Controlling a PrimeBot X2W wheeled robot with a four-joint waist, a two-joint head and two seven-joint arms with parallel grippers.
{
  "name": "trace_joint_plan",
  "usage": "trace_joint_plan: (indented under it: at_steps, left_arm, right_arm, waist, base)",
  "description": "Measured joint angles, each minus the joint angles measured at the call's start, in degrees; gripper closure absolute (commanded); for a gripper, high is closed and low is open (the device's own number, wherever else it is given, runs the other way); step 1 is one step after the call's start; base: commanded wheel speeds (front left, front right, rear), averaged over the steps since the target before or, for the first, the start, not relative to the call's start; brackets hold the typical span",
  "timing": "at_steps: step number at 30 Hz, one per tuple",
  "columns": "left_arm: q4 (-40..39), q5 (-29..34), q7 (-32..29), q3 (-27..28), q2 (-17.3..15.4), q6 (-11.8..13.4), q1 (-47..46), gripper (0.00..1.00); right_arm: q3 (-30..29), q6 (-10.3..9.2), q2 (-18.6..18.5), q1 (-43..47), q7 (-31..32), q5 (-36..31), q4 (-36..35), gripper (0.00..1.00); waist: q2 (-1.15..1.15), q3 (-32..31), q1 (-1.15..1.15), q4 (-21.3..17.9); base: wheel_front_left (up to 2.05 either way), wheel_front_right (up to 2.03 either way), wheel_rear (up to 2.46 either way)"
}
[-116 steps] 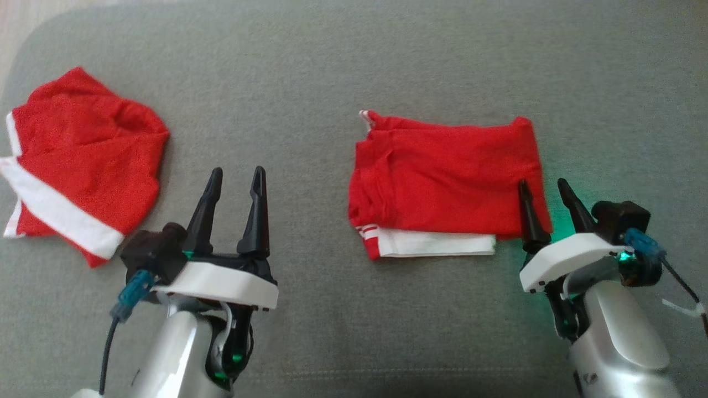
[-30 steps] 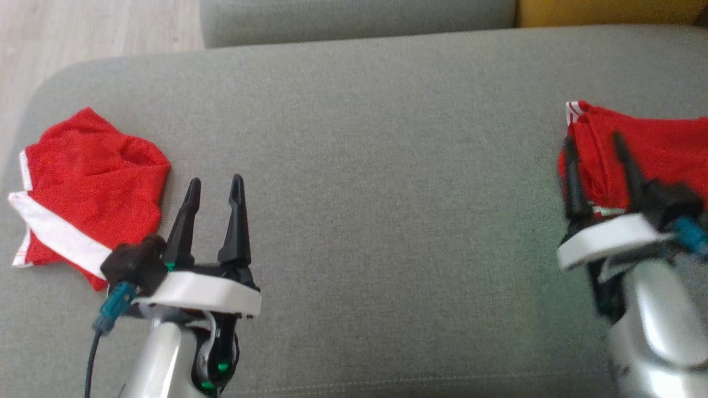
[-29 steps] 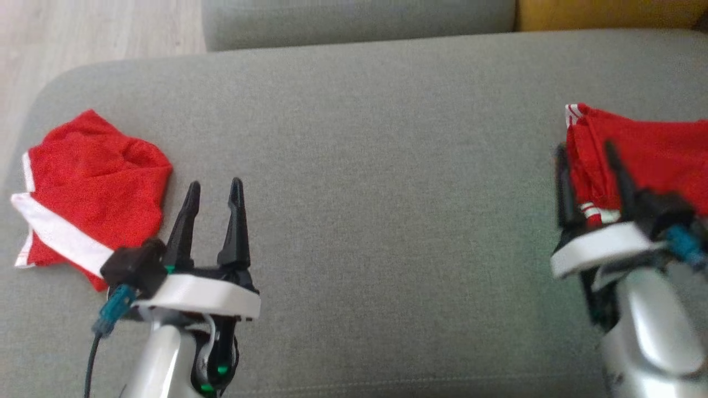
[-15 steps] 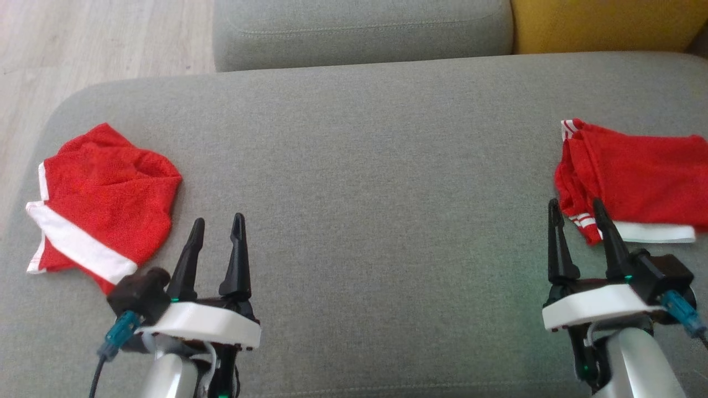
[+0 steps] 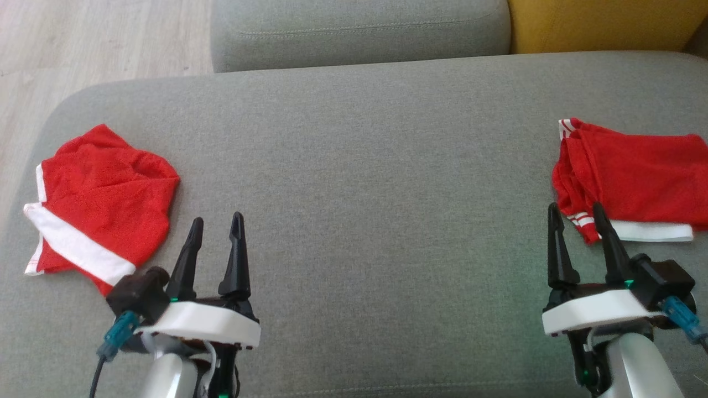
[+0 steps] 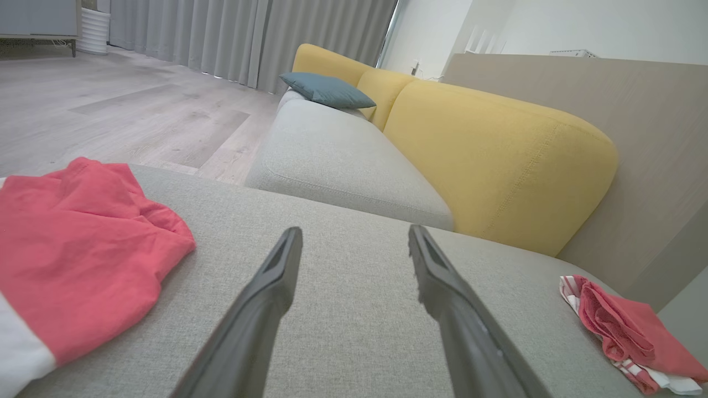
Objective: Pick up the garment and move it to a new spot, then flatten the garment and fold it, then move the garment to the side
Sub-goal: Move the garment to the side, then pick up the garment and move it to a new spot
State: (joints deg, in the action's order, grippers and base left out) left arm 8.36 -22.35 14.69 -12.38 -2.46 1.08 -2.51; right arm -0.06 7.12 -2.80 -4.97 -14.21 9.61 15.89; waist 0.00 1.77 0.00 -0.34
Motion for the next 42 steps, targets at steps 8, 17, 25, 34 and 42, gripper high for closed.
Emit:
trace_joint_plan:
  at_steps: [8, 17, 25, 34, 42]
  left_arm:
    - [-0.14, 0.0, 0.0, -0.02, 0.0, 0.19, 0.0, 0.0]
    - [-0.31, 0.0, 0.0, -0.08, 0.0, 0.35, 0.0, 0.0]
    - [-0.3, 0.0, 0.0, -0.29, 0.0, 0.35, -0.01, 0.0]
    - [-0.32, 0.01, 0.0, -0.3, 0.01, 0.42, 0.0, 0.0]
    - [-0.31, 0.24, 0.0, 0.7, 0.0, 0.43, 0.14, 0.0]
  right_arm:
    - [0.49, 0.0, 0.01, 0.0, 0.0, 0.49, -0.14, 0.0]
    - [0.56, 0.0, 0.01, 0.0, 0.0, 0.51, -0.27, 0.0]
    - [0.62, 0.0, 0.01, 0.04, 0.0, 0.57, -0.27, 0.0]
    - [1.38, 0.0, 0.02, 1.99, -0.01, 1.02, -0.32, 0.0]
    - [3.05, 0.0, 0.04, 2.36, -0.01, 1.89, -0.23, 0.0]
  waist:
    - [0.0, -0.08, 0.0, -0.17]
    - [0.0, -0.01, 0.0, -0.11]
    - [0.0, -0.12, 0.0, 0.77]
    - [0.0, -0.49, 0.0, 5.21]
    - [0.0, -1.17, 0.0, 13.05]
  base:
    - [0.0, 0.0, 0.0]
    - [0.0, 0.0, 0.0]
    - [0.0, 0.0, 0.0]
    - [0.0, 0.0, 0.0]
    - [0.0, 0.0, 0.0]
